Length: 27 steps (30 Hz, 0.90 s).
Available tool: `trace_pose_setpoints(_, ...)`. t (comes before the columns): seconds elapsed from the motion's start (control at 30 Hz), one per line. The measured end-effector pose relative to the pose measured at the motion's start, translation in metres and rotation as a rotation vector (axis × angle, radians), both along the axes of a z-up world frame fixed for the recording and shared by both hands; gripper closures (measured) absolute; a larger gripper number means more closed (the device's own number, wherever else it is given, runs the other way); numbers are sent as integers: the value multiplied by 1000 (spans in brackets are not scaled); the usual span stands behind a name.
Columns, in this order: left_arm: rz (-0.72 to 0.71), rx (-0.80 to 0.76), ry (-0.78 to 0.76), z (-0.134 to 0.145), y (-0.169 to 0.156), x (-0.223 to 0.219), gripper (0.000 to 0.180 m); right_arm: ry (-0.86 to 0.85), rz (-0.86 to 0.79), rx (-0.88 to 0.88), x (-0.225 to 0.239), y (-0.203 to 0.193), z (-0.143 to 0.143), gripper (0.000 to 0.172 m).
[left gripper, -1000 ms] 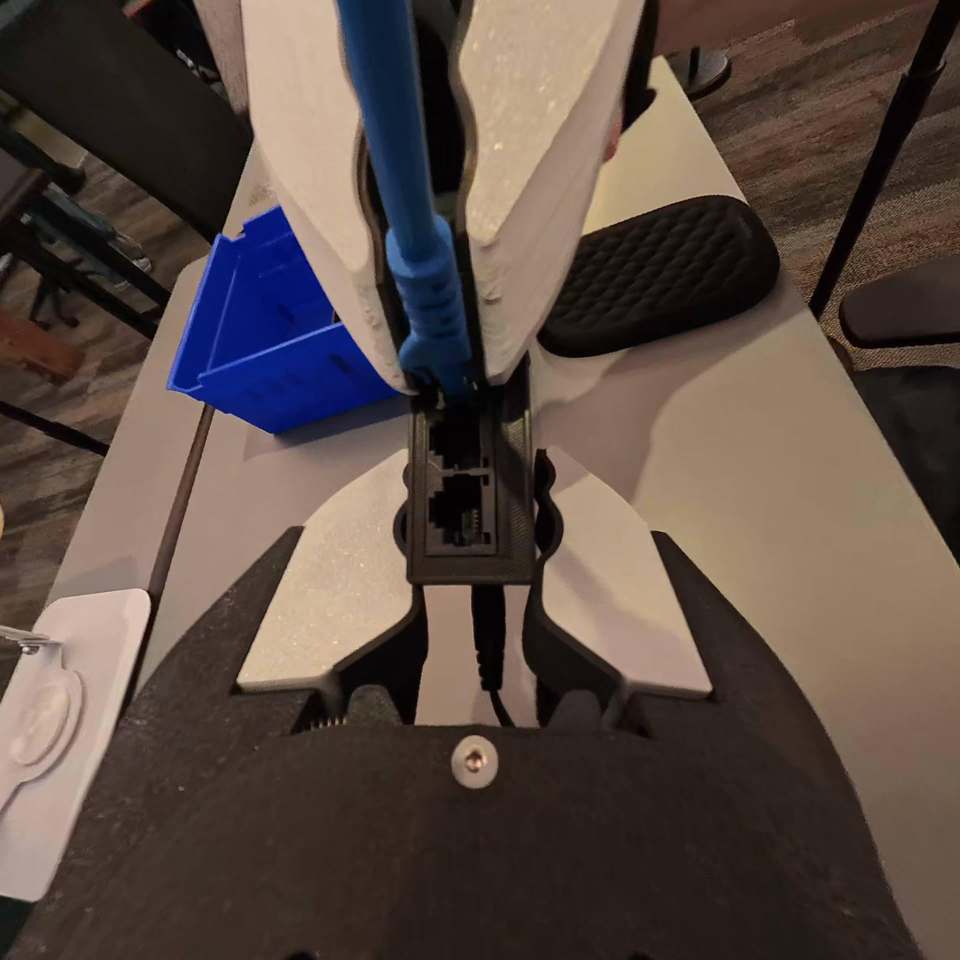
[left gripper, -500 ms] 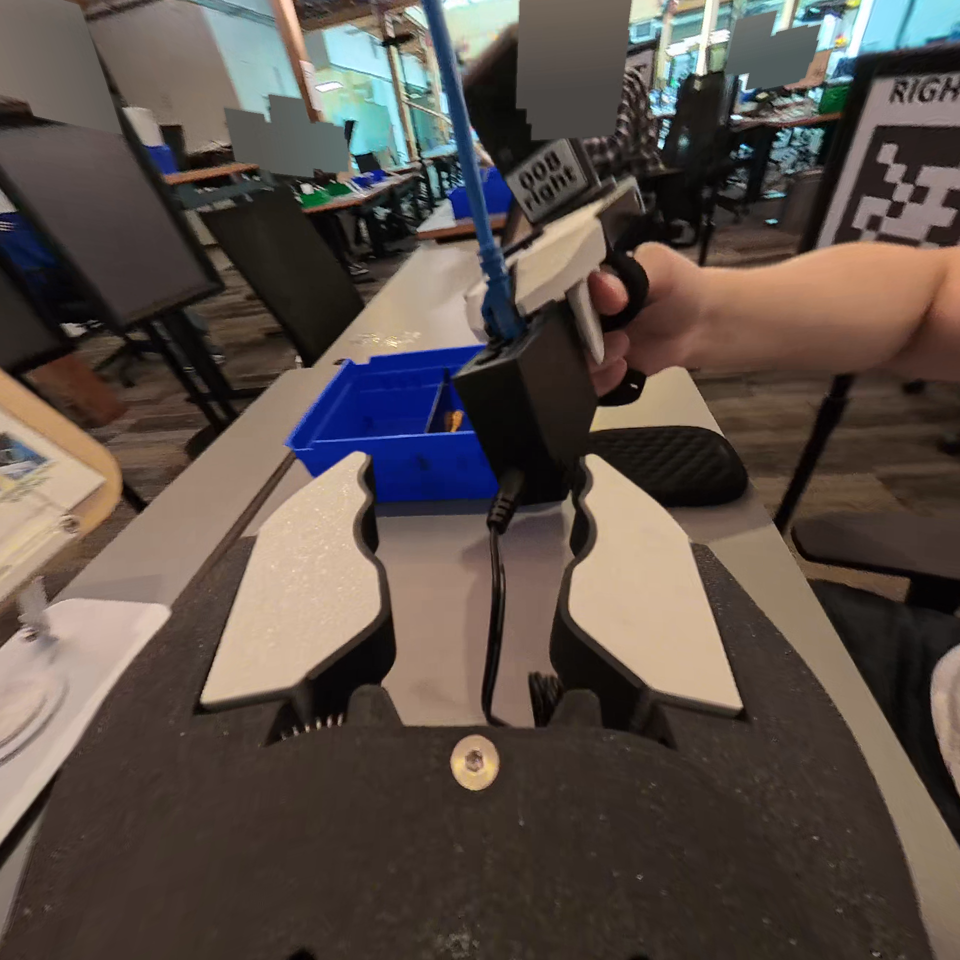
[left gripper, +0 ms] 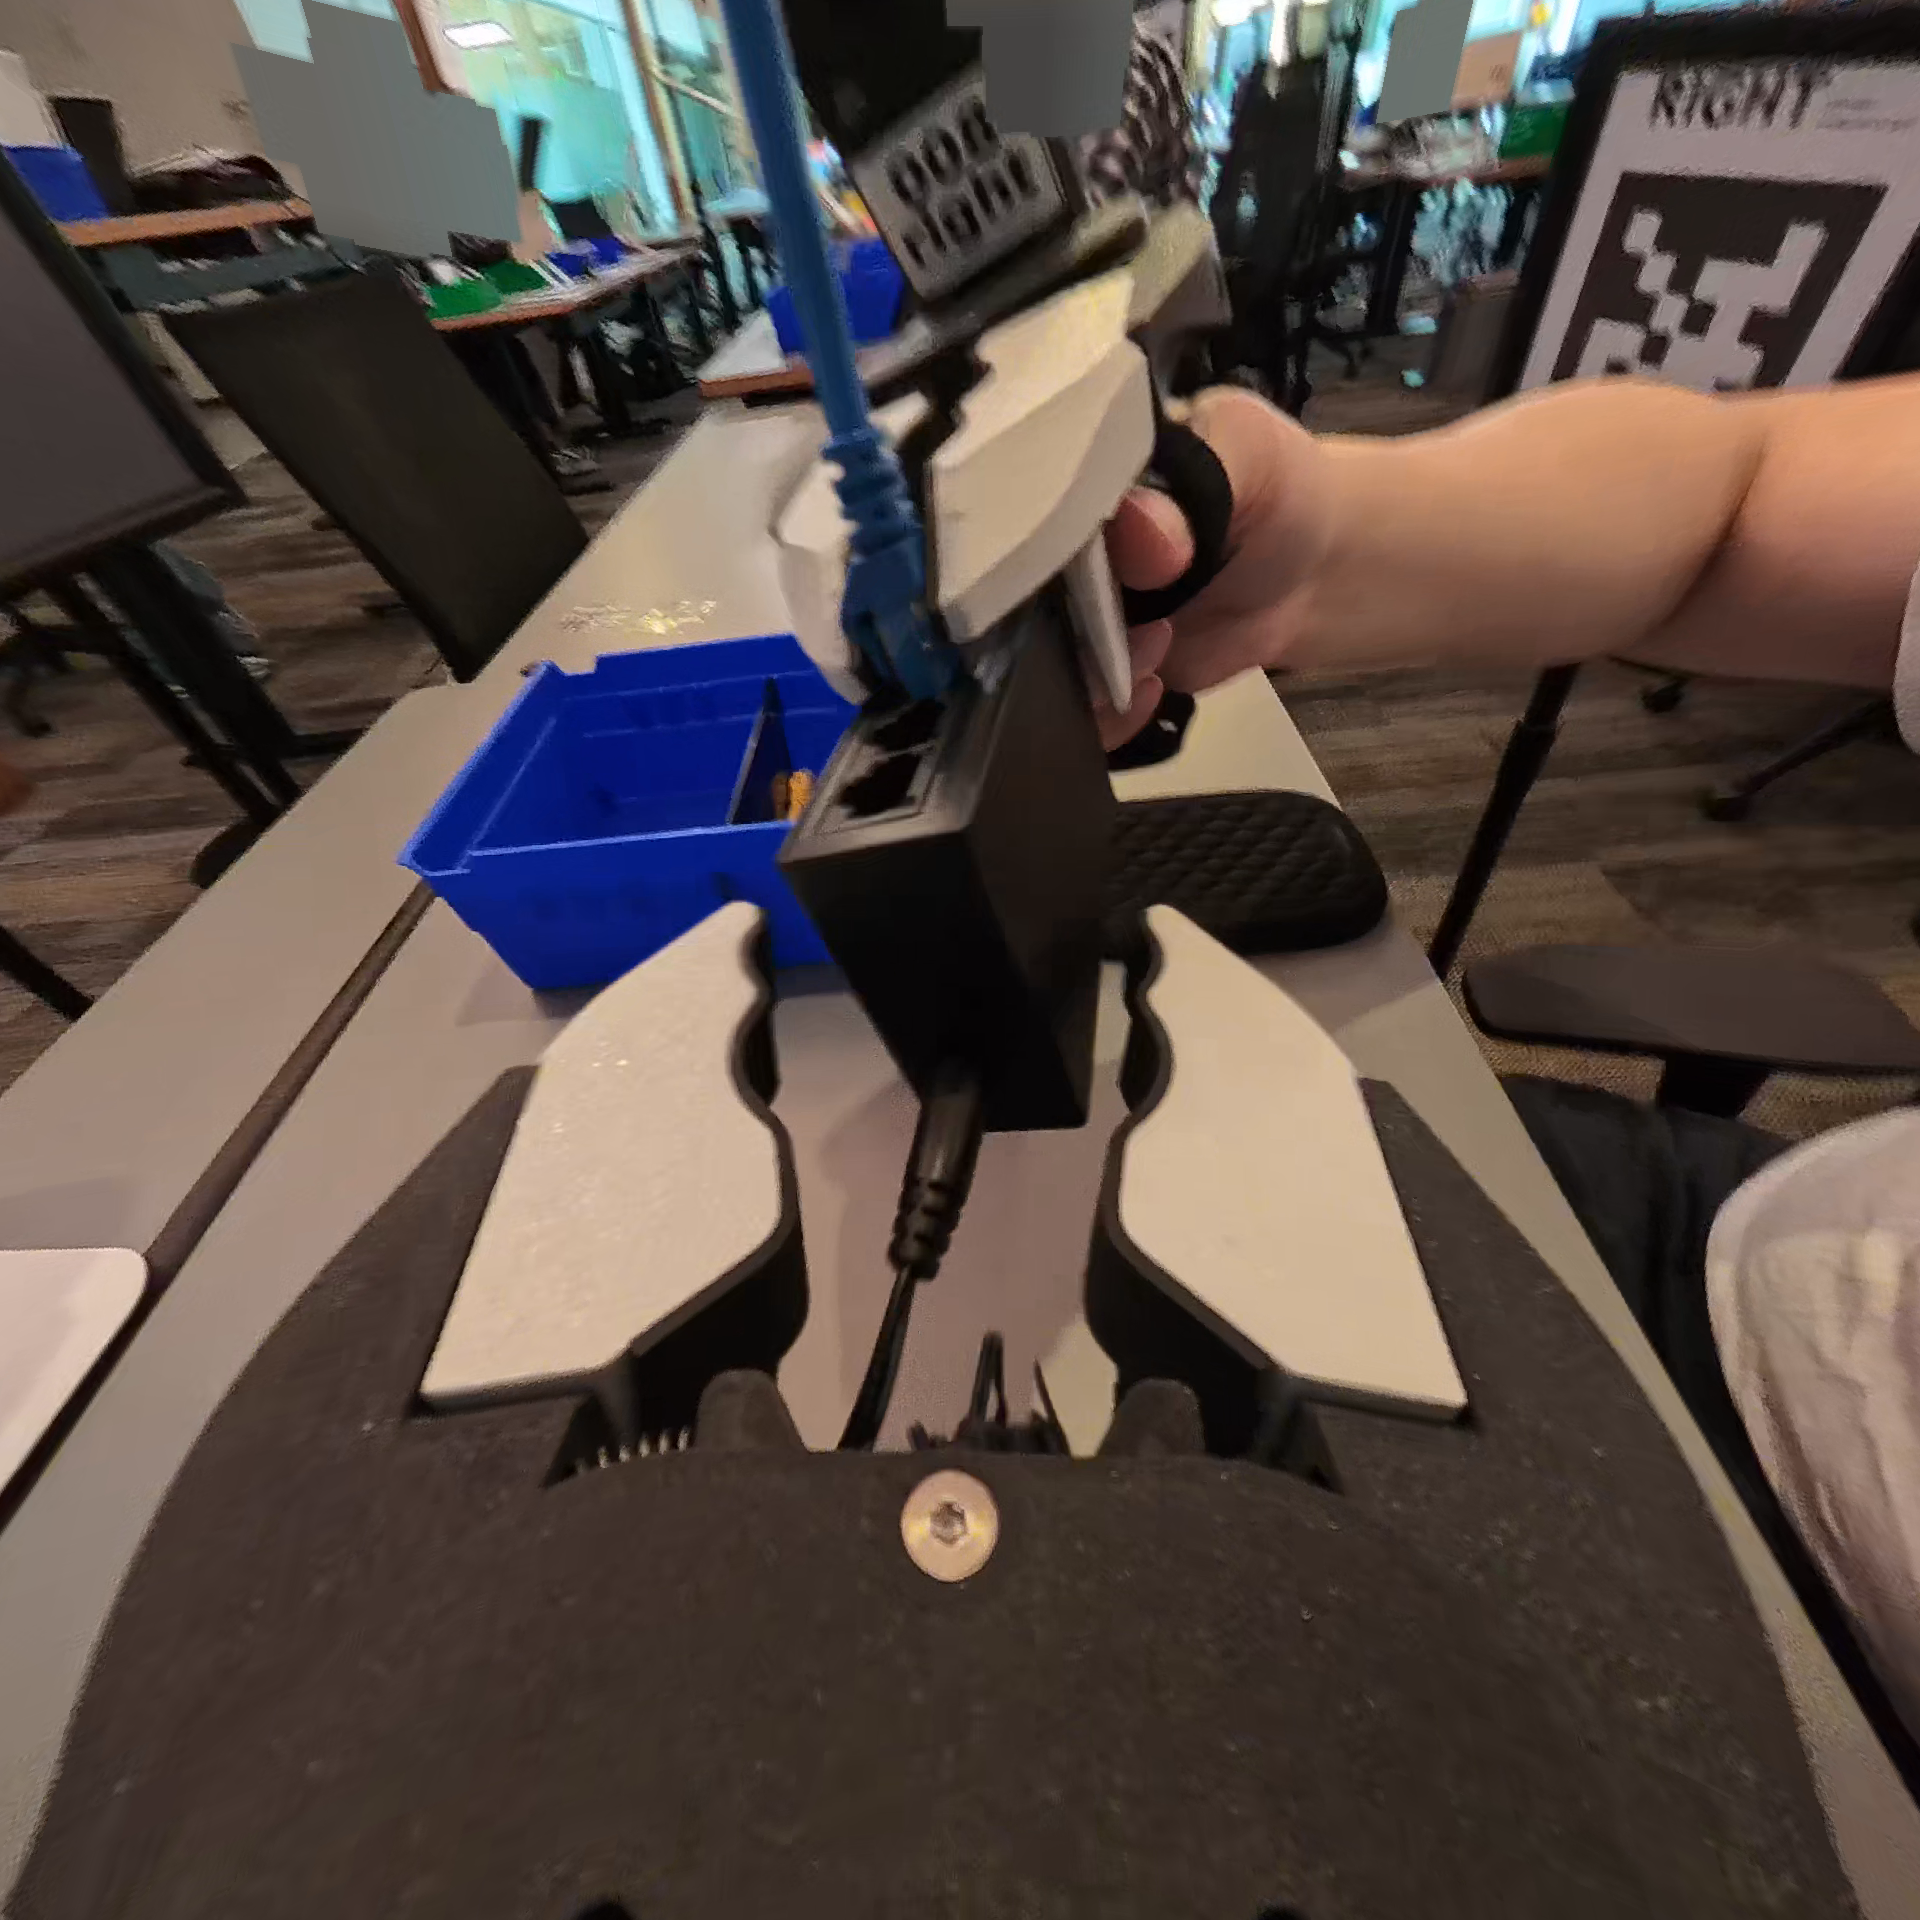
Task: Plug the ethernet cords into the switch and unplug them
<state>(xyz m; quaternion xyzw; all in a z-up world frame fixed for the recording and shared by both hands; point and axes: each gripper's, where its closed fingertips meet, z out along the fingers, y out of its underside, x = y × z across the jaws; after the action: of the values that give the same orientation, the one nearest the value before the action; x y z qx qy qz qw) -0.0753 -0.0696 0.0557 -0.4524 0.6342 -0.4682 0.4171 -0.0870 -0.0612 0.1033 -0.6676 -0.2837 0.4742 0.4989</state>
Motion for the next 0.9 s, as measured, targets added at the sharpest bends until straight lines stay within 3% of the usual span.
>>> trace_pose_setpoints(0.13, 6, 35, 89, -11, -2, -2, 134, -114, -3, 47, -10, 1, -8, 160)
trace_pose_setpoints(0.27, -11, -228, 104, -3, -10, 0, 140, -192, -3, 99, -22, -1, -12, 159)
trace_pose_setpoints(0.37, -48, -298, 87, 0, -12, 1, 144, -204, -5, 94, -22, -1, -12, 159)
trace_pose_setpoints(0.5, -45, -241, 42, -1, -14, 6, 148, -187, 27, 51, -17, -3, -13, 159)
trace_pose_setpoints(0.73, -13, -81, 186, -25, -18, 9, 149, -387, 75, 60, -9, -13, -26, 160)
trace_pose_setpoints(0.9, -21, -102, 193, -25, -21, 10, 149, -430, 101, -12, -7, -15, -25, 160)
